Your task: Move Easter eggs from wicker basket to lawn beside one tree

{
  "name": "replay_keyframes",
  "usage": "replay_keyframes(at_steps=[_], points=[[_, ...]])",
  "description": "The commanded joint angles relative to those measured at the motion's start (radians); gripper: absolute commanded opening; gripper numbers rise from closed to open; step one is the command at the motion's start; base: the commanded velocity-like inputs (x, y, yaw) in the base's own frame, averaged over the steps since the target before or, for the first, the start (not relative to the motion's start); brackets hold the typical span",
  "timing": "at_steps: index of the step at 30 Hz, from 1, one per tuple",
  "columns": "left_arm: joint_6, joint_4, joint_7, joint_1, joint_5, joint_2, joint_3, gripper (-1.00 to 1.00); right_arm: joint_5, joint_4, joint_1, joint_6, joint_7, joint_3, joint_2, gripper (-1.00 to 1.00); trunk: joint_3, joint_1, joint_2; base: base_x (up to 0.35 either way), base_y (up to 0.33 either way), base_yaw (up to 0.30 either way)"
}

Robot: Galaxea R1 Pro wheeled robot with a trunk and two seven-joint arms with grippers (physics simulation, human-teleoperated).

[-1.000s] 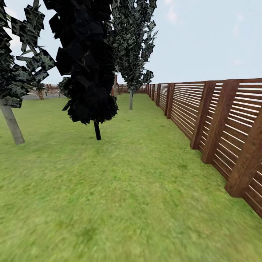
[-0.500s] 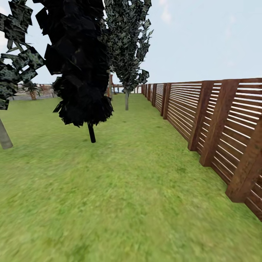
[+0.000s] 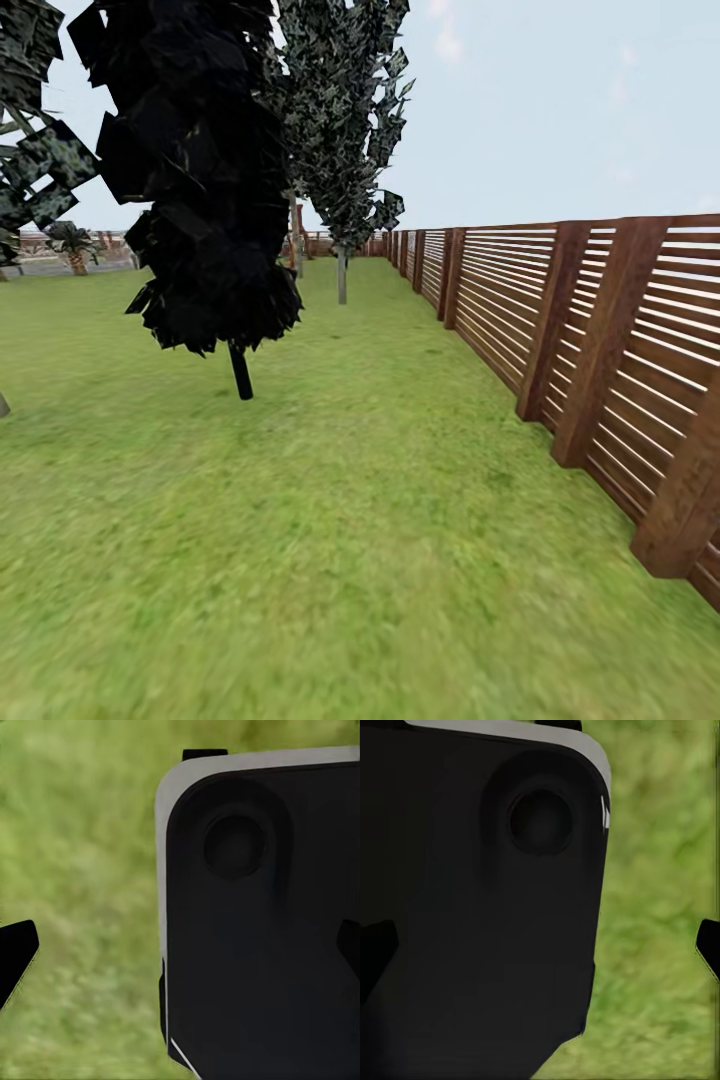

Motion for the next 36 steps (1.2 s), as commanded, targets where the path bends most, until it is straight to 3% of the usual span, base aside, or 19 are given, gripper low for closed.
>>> replay_keyframes(at_steps=[1, 21, 29, 36], points=[[0.000, -0.002, 0.000, 0.001, 0.000, 0.000, 0.000, 1.00, 0.003, 0.002, -0.001, 0.001, 0.001, 0.002, 0.000, 1.00, -0.001, 0.001, 0.000, 0.330, 0.000, 0.000], [0.000, -0.002, 0.000, 0.001, 0.000, -0.002, 0.000, 1.00, 0.001, 0.003, -0.001, 0.000, 0.000, 0.001, 0.000, 1.00, -0.001, 0.001, 0.000, 0.330, -0.023, 0.000], [0.000, -0.002, 0.000, 0.000, 0.000, -0.002, 0.000, 1.00, -0.004, 0.009, -0.001, 0.001, 0.002, 0.002, 0.002, 1.00, -0.001, 0.001, 0.000, 0.330, -0.080, -0.219], [0.000, -0.002, 0.000, 0.001, 0.000, -0.003, 0.000, 1.00, -0.002, 0.009, -0.001, 0.000, 0.000, 0.002, 0.002, 1.00, -0.001, 0.001, 0.000, 0.330, -0.089, -0.035]])
